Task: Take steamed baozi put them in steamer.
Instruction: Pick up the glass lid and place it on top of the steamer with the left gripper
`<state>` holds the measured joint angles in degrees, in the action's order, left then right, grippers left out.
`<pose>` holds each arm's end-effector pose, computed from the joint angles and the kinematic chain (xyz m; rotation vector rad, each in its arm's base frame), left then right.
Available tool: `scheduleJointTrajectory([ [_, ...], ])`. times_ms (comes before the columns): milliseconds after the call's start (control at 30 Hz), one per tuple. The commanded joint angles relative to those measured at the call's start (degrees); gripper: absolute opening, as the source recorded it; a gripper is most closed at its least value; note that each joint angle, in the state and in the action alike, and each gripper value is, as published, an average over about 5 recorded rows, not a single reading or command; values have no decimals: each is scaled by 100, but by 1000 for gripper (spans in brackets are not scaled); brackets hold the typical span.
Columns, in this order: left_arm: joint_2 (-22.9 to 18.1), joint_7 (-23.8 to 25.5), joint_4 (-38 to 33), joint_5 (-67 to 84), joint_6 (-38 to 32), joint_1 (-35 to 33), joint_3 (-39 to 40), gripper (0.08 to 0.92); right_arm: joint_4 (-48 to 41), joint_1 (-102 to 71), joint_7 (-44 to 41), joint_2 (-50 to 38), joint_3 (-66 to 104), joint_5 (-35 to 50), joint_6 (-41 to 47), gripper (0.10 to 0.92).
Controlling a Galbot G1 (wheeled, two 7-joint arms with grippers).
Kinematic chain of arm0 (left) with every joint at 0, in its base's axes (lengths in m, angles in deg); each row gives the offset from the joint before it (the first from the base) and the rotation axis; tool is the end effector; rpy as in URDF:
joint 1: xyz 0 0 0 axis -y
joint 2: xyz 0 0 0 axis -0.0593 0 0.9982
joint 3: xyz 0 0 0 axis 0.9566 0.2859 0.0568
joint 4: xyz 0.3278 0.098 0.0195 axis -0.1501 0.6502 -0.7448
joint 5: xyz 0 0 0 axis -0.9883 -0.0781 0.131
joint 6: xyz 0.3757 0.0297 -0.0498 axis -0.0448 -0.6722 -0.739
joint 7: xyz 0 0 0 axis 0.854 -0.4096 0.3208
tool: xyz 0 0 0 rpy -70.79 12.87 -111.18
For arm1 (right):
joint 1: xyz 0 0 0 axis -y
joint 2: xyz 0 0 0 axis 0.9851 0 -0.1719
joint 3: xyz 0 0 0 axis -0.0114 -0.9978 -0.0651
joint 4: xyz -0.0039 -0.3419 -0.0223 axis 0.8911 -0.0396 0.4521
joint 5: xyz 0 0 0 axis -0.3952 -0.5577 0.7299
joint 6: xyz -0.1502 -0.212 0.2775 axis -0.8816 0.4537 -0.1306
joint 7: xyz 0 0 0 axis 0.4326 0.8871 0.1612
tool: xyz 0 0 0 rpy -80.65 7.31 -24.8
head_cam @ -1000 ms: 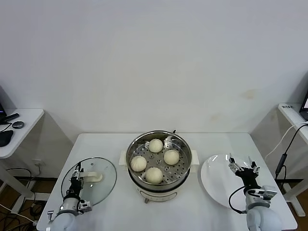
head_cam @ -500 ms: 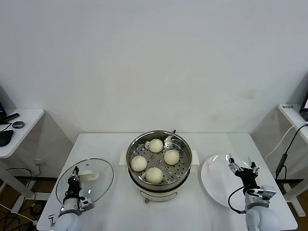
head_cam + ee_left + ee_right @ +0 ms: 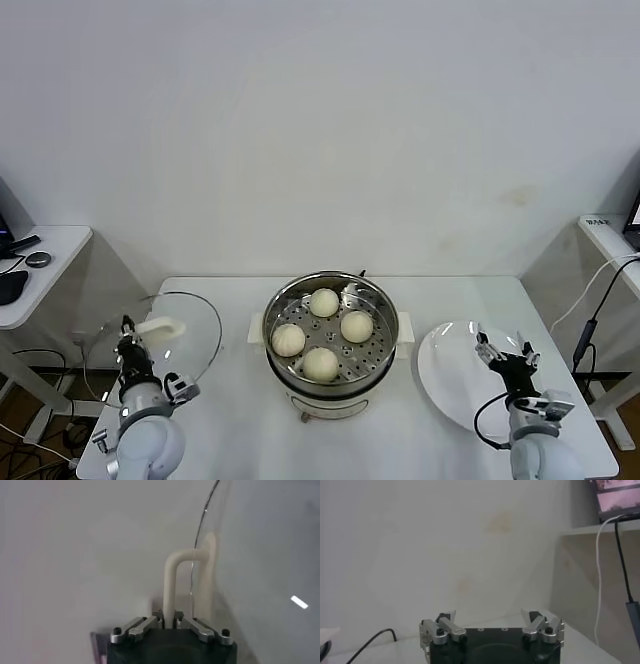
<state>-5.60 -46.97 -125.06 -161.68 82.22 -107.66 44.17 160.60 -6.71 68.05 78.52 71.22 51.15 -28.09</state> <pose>0.2960 0.0611 -0.2940 0.5229 -1.9588 -1.8640 0.2682 -0.1503 -0.3399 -0.2326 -3.0261 -0.2622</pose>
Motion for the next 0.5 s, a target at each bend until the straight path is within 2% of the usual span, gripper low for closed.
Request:
scheduleJointTrajectory([
  [33, -600, 1141, -1581, -1569, 767, 65, 697, 175, -22, -59, -18, 35, -2, -57, -35, 823],
  [233, -719, 1288, -1532, -1768, 748, 235, 2022, 175, 86, -195, -38, 23, -9, -64, 10, 823],
  [500, -897, 1531, -1113, -1772, 765, 821, 3106, 175, 204, -408, -56, -12, -12, -90, 50, 823],
])
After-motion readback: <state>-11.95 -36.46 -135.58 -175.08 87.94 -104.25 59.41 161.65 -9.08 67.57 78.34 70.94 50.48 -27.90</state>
